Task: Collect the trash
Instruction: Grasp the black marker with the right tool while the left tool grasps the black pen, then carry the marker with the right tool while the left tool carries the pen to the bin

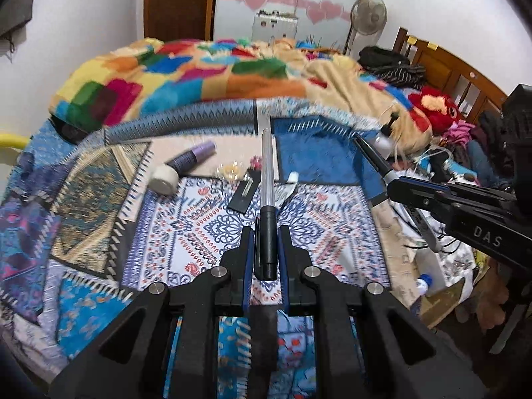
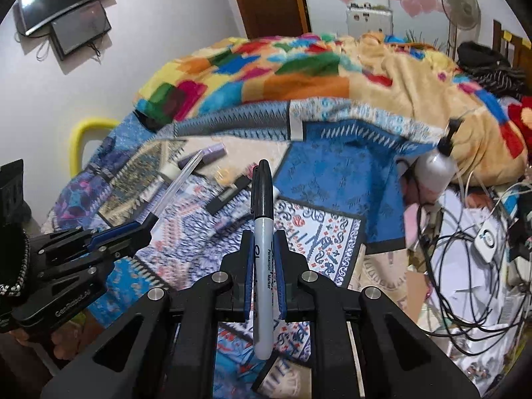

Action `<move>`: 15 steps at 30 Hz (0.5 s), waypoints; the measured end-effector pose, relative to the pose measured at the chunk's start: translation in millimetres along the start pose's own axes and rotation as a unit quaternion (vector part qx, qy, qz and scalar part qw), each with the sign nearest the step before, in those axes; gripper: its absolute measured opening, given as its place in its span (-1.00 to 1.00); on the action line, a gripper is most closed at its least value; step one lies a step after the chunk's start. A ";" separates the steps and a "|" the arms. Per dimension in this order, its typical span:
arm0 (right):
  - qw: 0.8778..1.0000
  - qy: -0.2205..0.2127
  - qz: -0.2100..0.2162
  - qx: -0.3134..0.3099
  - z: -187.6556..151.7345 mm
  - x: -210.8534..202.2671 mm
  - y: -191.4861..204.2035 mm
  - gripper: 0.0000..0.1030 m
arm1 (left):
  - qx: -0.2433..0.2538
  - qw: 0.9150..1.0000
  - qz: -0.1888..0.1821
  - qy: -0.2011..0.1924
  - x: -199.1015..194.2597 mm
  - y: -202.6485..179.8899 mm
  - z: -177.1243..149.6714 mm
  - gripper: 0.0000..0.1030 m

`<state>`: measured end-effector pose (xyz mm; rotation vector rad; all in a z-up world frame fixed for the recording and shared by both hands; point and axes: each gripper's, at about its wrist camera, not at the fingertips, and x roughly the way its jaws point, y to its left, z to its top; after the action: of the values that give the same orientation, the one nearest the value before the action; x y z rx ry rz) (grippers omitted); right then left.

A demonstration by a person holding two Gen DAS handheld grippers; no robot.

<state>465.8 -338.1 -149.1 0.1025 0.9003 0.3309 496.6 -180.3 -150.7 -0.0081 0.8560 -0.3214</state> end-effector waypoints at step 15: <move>0.996 -0.080 0.014 -0.036 0.7 -111.2 66.8 -0.79 | -0.003 0.995 0.019 -0.097 -159.0 -8.0 -18.4 -0.75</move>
<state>386.5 -311.0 -50.1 0.0732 0.7288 0.3762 383.7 -140.9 -44.0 -0.0281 0.6632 -0.2780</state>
